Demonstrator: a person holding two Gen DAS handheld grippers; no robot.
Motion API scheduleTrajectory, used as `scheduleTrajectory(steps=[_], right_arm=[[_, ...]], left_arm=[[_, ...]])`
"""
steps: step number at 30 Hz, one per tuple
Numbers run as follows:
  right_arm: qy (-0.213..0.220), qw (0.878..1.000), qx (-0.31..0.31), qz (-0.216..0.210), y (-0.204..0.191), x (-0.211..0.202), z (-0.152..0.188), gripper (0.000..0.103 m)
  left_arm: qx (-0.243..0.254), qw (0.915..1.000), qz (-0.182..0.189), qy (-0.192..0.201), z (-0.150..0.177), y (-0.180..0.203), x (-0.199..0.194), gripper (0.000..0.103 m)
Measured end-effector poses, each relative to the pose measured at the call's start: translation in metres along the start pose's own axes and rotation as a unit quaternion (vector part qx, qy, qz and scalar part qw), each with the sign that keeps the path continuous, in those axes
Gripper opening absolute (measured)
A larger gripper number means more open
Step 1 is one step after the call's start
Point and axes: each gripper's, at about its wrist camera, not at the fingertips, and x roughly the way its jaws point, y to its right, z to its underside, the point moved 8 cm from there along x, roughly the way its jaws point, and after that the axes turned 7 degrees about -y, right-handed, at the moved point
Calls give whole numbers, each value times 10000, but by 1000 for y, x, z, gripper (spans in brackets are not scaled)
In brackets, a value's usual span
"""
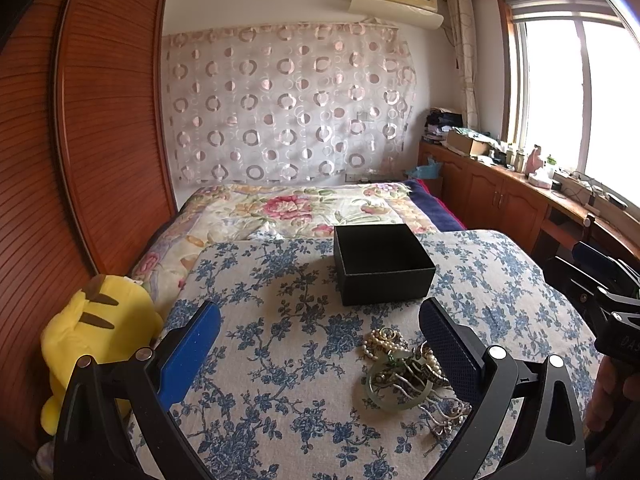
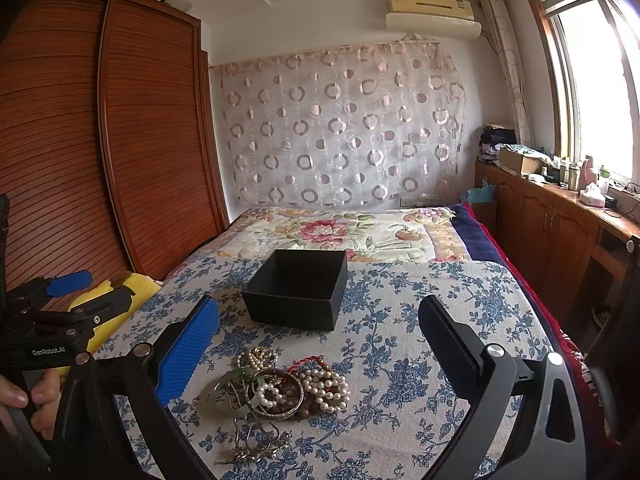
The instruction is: Organize jewelry
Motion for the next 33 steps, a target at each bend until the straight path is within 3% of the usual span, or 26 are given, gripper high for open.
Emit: scheduleTrajectory(steps=[33], right_arm=[[-4, 10000, 13, 4, 1, -1, 1, 100]], left_arm=[[4, 10000, 5, 15, -1, 1, -2, 96]])
